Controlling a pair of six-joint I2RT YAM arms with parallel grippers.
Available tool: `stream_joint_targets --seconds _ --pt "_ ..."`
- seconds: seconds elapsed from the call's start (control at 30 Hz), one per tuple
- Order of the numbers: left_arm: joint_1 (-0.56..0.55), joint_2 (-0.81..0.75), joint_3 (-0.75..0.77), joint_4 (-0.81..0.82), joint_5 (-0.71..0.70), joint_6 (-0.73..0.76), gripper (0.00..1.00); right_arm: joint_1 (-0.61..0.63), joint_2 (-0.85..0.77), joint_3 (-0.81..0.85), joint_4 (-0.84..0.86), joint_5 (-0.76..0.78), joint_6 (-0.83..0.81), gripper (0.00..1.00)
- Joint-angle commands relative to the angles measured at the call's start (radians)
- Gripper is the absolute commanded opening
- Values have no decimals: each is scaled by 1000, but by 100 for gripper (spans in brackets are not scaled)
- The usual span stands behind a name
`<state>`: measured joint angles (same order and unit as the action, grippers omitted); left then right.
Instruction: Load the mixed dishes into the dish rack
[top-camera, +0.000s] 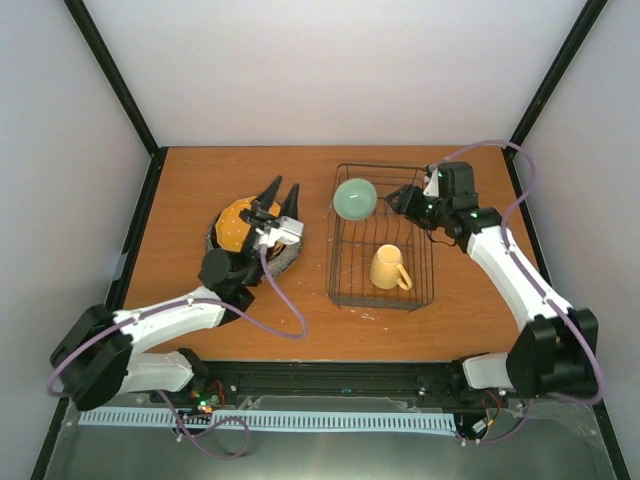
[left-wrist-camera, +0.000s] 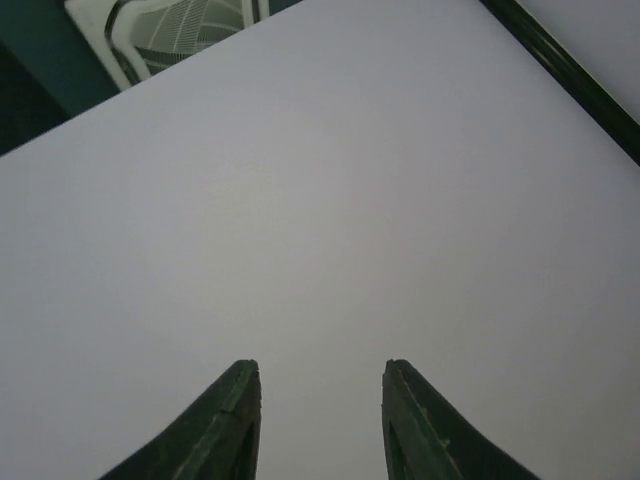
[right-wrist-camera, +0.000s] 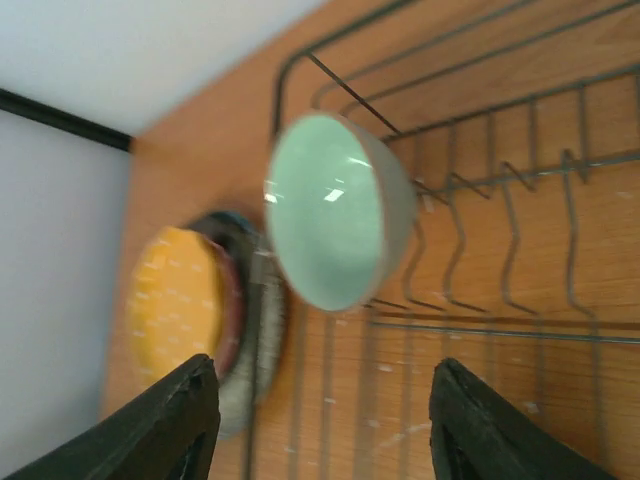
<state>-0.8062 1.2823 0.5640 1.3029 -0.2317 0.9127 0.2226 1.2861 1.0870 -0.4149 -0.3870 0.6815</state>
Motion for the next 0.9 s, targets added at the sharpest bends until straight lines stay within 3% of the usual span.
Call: stream_joint_targets --seconds 0.0,0.17,0.27,0.43,0.87 --pt "24 -123 60 -311 -7 -317 39 34 110 90 -141 106 -175 58" --pt "52 -211 138 -583 11 -506 54 51 229 167 -149 132 -194 61" --pt "118 -232 192 -735 91 -682 61 55 303 213 -141 111 -200 61" --pt "248 -239 234 -881 264 -910 58 65 412 309 -165 127 -227 61" --pt "294 -237 236 -905 283 -912 56 89 589 453 -223 186 -286 58"
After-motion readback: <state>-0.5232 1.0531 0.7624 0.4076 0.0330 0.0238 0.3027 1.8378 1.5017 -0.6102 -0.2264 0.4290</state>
